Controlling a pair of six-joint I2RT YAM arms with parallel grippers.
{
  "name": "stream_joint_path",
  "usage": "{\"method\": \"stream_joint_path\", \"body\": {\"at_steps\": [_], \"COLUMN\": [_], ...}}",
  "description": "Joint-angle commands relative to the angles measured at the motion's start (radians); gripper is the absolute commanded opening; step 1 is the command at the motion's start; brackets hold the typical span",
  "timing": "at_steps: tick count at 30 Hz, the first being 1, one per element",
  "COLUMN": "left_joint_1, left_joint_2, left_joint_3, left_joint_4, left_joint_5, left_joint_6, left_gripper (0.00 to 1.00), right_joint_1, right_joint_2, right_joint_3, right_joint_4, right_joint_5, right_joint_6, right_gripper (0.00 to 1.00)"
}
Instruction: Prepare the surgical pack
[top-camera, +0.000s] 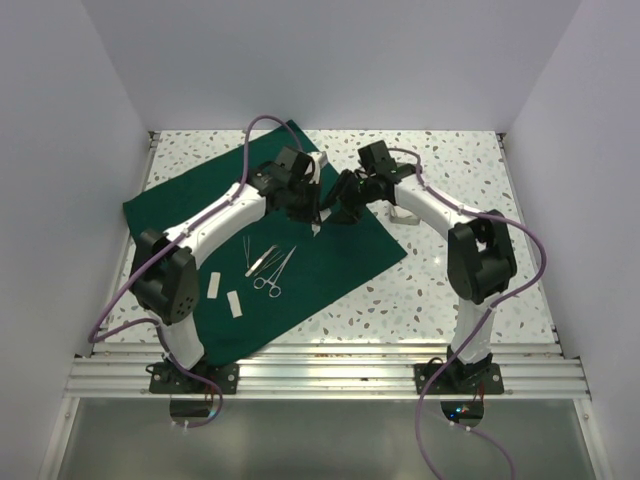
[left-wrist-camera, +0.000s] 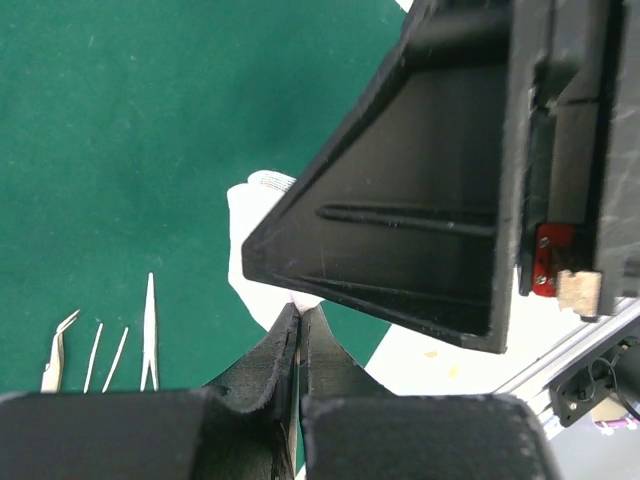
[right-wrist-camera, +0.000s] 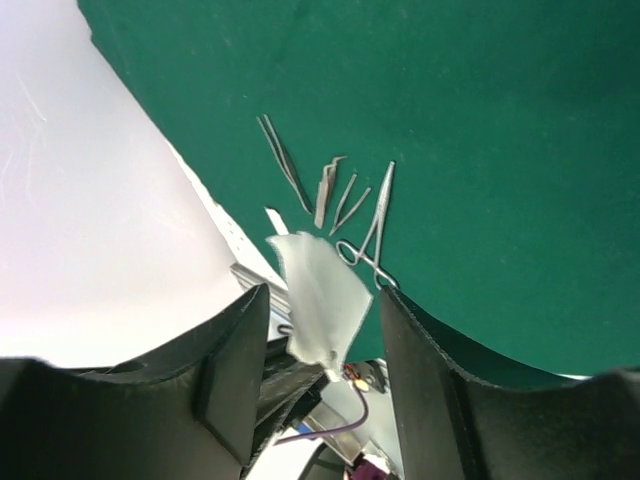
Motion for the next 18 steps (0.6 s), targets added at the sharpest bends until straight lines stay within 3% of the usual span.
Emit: {"method": "stream_joint_path", "body": {"at_steps": [1,4,5,6,9,11,12,14,15,18], "left_joint_1": [-0.003,-0.006,-0.007,-0.007,-0.004,0.007,0.019,0.057,0.071,0.111], "left_joint_2": [-0.049,-0.059,-0.060,-0.062,-0.069,-0.085,-0.095,-0.135,-0.146,-0.181], "left_joint_3": [-0.011,-0.023,-0.027,-0.030,-0.032,-0.032,-0.041,-0.067,-0.092,-0.124], "left_joint_4": [0.032,0.042,0.045,0.046,0.046,0.045,0.043,0.063,0.078,0.082], "left_joint_5": [-0.009,-0.006,-0.005,-0.003,-0.003,-0.014,-0.017,0.000,0.002,-0.006], "left_joint_6": [0.027,0.024,0.024,0.022,0.021,0.007,-0.001,-0.019,-0.022,-0.013], "left_gripper": [0.00,0.00,0.00,0.00,0.00,0.17,0.36,0.48,0.60,0.70], "right_joint_1": [0.007,0.008,0.007,0.008,0.008,-0.005,-0.013,-0.051,-0.068,-0.148], "right_joint_2": [-0.021,-0.018,-0.016,-0.014,-0.001,-0.001,-0.005,-0.017,-0.028,-0.036], "right_joint_3": [-0.028,-0.043,-0.046,-0.054,-0.039,-0.028,-0.031,-0.048,-0.065,-0.086], "right_joint_4": [0.016,0.055,0.072,0.091,0.131,0.114,0.115,0.155,0.169,0.224], "right_joint_5": [0.005,-0.020,-0.032,-0.044,-0.080,-0.065,-0.054,-0.040,-0.034,-0.035], "right_joint_6": [0.019,0.030,0.030,0.033,0.007,-0.013,-0.021,-0.035,-0.038,-0.075], "right_gripper": [0.50,0.39,0.30,0.15,0.00,0.00,0.00,0.00,0.00,0.00]}}
